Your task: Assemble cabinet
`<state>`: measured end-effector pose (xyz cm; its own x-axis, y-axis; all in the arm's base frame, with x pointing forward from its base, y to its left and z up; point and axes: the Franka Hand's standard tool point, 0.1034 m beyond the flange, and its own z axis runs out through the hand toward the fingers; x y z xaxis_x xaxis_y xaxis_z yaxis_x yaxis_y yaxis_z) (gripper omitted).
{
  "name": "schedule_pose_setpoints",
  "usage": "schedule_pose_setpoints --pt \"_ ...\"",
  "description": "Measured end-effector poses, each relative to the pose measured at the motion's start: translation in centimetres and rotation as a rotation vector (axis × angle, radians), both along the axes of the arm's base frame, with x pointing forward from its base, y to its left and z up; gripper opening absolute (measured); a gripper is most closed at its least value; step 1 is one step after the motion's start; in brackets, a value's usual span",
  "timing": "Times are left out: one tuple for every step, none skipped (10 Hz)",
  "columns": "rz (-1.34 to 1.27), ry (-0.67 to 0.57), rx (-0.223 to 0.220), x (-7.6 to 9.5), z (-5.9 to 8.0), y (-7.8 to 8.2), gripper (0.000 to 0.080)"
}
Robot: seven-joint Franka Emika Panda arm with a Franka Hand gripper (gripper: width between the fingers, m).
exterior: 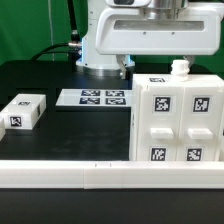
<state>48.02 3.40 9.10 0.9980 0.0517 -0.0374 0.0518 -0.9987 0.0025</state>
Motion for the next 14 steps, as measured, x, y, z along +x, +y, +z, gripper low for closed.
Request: schedule_pose_setpoints --pt "-0.013 0.005 -0.009 -1.0 -0.5 -2.3 0.0797" --pt "-0.022 0.005 -0.021 -1.6 -0.7 -3.7 0.0797" --pt "-0.011 0.008 -0.016 -1.7 -0.8 -5.4 0.0797" --pt "-0.020 0.008 -0.018 -1.7 -0.8 -5.9 0.0797" --pt "-0.007 0.010 -0.019 -1.8 -0.9 -6.7 0.0797" --pt "-0.004 0.011 -0.021 -1.9 -0.9 -7.8 0.0797" --pt "-0.009 0.012 -0.023 -1.9 -0.9 -8.5 0.0797" --pt "0.002 0.014 -0.025 -2.1 -0.9 -9.8 0.0797" --pt "0.001 0.015 -0.021 -2.7 -1.1 -11.3 0.0797" --pt "-0.017 0.012 -0.017 -3.7 -1.5 -13.8 0.0797" --pt "-0.049 -0.013 -0.032 -4.9 -2.2 -15.7 0.0797" --pt "-0.057 -0.004 -0.031 -5.7 -2.7 -16.9 0.0797" --pt "-0.045 -0.006 -0.032 -5.9 -2.9 -18.2 0.0797" --pt "-0.051 -0.009 -0.033 -6.0 -2.8 -18.9 0.0797"
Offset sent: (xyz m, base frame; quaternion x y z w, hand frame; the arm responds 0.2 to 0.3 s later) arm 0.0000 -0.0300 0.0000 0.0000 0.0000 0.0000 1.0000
